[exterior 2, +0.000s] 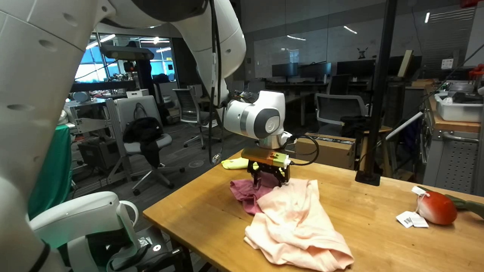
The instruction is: Move the white rope and radish to the right, move the peach shirt forwards, move the yellow towel and pink shirt to the left
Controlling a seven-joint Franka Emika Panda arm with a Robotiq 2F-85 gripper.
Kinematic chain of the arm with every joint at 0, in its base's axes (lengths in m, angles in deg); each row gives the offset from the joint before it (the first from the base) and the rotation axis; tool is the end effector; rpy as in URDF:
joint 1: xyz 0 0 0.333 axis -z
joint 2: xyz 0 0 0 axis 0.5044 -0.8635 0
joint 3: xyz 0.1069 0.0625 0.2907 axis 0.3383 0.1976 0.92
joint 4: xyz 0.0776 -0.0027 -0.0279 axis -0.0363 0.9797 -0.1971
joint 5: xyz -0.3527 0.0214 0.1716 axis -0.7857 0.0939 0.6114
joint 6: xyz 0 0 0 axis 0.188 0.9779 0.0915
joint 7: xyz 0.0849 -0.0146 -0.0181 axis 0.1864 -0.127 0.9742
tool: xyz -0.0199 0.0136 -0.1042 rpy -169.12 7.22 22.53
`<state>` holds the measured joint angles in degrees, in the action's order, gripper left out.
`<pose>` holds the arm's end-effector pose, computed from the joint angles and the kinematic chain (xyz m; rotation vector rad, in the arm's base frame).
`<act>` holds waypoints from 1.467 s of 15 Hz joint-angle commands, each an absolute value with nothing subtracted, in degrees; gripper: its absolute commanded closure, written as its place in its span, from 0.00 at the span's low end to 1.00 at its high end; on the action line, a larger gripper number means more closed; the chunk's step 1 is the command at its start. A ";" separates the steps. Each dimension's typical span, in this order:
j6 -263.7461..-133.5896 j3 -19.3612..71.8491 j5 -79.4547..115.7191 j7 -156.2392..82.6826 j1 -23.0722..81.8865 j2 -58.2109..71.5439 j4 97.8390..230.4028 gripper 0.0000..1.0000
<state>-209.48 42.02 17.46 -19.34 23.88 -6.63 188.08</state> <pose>0.5690 0.1867 0.1919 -2.9526 -0.8613 0.0051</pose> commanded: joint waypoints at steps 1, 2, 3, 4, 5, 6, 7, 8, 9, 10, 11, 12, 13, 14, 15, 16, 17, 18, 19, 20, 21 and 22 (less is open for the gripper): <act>-210.22 44.75 23.18 -17.31 26.07 -5.01 189.41 0.00; -209.93 45.22 24.57 -17.03 26.47 -5.04 189.39 0.00; -210.00 45.39 25.44 -17.10 26.60 -5.03 189.46 0.00; -210.14 45.27 25.82 -17.23 26.47 -5.05 189.51 0.00; -210.61 43.88 24.64 -19.19 25.29 -4.90 189.65 0.00; -210.31 42.62 23.04 -20.48 24.29 -4.63 189.68 0.00; -209.89 41.48 21.41 -21.42 23.46 -3.98 189.96 0.00; -209.81 40.05 19.74 -23.40 22.28 -3.32 190.26 0.00; -209.15 38.73 17.51 -24.98 21.14 -2.37 190.61 0.00; -208.26 37.70 15.55 -26.48 20.17 -1.75 190.65 0.00; -207.33 37.20 14.09 -27.49 19.53 -0.96 190.70 0.00; -206.53 36.73 12.72 -28.57 18.89 -0.28 190.77 0.00; -205.74 36.70 11.73 -29.09 18.46 0.64 191.00 0.00; -204.39 36.94 11.37 -29.15 18.35 1.23 191.09 0.00; -203.80 37.34 11.11 -28.71 18.39 1.73 191.19 0.00; -202.33 37.49 10.94 -28.83 18.23 2.02 190.91 0.00; -201.27 37.81 11.14 -28.14 18.33 2.32 190.87 0.00; -200.21 38.02 11.44 -27.86 18.37 2.40 190.73 0.00; -198.98 38.50 12.18 -27.01 18.67 2.42 190.52 0.00; -198.45 38.71 12.39 -26.63 18.81 2.29 190.46 0.00; -198.16 39.11 12.89 -25.87 19.08 2.14 190.43 0.00; -198.68 39.24 13.02 -25.76 19.13 1.81 190.45 0.00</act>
<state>-199.31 38.42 12.35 -27.25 18.60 0.79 189.56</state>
